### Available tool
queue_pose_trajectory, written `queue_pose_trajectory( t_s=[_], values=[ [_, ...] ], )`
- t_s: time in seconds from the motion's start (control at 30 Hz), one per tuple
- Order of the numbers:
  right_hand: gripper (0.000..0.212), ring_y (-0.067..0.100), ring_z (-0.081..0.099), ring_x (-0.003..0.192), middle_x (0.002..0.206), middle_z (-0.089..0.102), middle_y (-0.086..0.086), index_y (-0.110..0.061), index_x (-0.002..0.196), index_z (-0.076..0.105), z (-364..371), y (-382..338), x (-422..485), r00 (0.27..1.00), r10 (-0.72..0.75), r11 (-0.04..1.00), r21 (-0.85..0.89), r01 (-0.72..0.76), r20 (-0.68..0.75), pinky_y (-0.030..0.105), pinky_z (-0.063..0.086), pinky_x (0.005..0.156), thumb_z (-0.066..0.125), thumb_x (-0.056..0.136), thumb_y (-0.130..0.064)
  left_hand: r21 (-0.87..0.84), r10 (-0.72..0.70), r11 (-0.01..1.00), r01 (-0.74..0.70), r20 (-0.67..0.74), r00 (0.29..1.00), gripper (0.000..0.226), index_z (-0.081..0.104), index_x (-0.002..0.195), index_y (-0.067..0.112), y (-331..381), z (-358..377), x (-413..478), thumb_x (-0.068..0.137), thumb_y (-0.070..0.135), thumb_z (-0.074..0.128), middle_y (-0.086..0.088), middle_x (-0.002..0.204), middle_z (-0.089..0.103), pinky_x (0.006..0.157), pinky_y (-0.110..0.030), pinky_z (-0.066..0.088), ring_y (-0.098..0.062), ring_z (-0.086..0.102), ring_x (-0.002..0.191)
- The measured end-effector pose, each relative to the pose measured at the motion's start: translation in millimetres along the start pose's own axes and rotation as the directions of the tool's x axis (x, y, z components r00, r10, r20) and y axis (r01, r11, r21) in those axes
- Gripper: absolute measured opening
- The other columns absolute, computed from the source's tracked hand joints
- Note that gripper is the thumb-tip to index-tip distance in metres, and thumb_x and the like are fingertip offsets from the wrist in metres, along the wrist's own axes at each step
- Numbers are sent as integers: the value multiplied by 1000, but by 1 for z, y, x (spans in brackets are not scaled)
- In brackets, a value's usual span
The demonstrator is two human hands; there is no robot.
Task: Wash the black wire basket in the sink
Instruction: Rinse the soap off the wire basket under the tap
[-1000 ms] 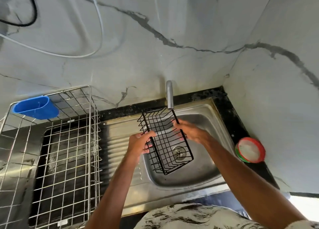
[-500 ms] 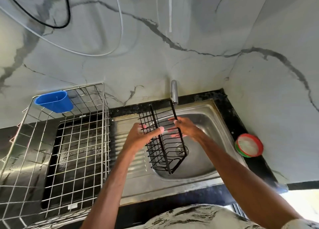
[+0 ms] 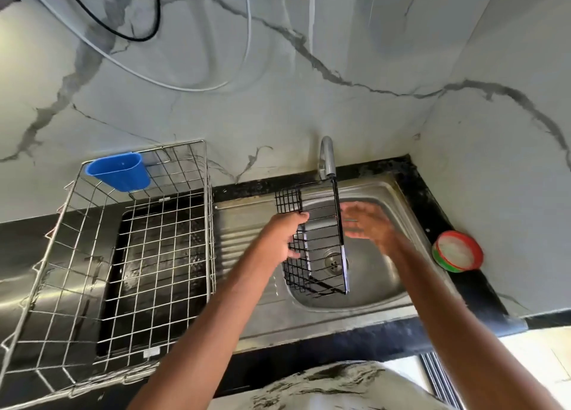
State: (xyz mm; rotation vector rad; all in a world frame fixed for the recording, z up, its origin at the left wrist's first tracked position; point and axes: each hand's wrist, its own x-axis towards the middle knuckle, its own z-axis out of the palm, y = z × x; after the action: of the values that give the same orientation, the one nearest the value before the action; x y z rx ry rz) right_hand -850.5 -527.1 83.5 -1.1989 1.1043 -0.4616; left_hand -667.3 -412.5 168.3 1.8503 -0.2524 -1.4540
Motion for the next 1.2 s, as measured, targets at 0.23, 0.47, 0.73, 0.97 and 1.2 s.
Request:
queue_pose_trajectory(
  t_s=[0.23, 0.47, 0.73, 0.97, 1.2],
  values=[
    [119, 30, 32, 147, 164, 26, 3, -34, 159, 12, 55, 37, -42, 995, -100, 833, -550, 67, -31, 51, 38, 114, 82, 67, -65, 40, -42, 998, 40, 52, 998, 24, 54, 110, 18, 6, 30, -7, 96, 27, 71, -3, 135, 47, 104, -61, 47, -27, 49, 123],
    [101, 29, 42, 138, 152, 43, 11, -20, 156, 21, 48, 27, -49, 930, -334, 774, -608, 177, -155, 30, 32, 104, 81, 75, -10, 258, 139, 946, -195, 223, 965, 39, 63, 133, 16, 5, 35, -23, 99, 34, 69, -5, 144, 57, 117, -45, 37, -26, 50, 134],
    [78, 27, 71, 89, 110, 66, 4, -26, 145, 42, 48, 19, -45, 876, -371, 813, -564, 145, -309, 42, 62, 77, 84, 78, -31, 519, 707, 607, -602, -6, 707, 61, 53, 147, 13, -17, -17, 1, 95, 34, 74, -2, 137, 66, 91, -19, 51, -14, 65, 117],
    [77, 26, 61, 118, 145, 53, 10, -36, 148, 39, 49, -45, -53, 865, -433, 817, -516, 259, -252, 37, 55, 86, 75, 81, -48, 183, 341, 911, -369, 169, 925, 93, 14, 164, 27, -14, -48, 25, 93, 43, 73, 2, 122, 52, 93, -53, 59, -27, 65, 103],
    [83, 16, 59, 115, 142, 53, -1, -15, 147, 38, 76, -75, -71, 663, -704, 672, -540, 507, -254, 22, 47, 97, 54, 79, -58, 258, 730, 643, -721, 77, 679, 64, 60, 130, 13, 7, -45, 20, 89, 62, 52, 4, 92, 64, 84, -40, 53, -17, 62, 85]
  ],
)
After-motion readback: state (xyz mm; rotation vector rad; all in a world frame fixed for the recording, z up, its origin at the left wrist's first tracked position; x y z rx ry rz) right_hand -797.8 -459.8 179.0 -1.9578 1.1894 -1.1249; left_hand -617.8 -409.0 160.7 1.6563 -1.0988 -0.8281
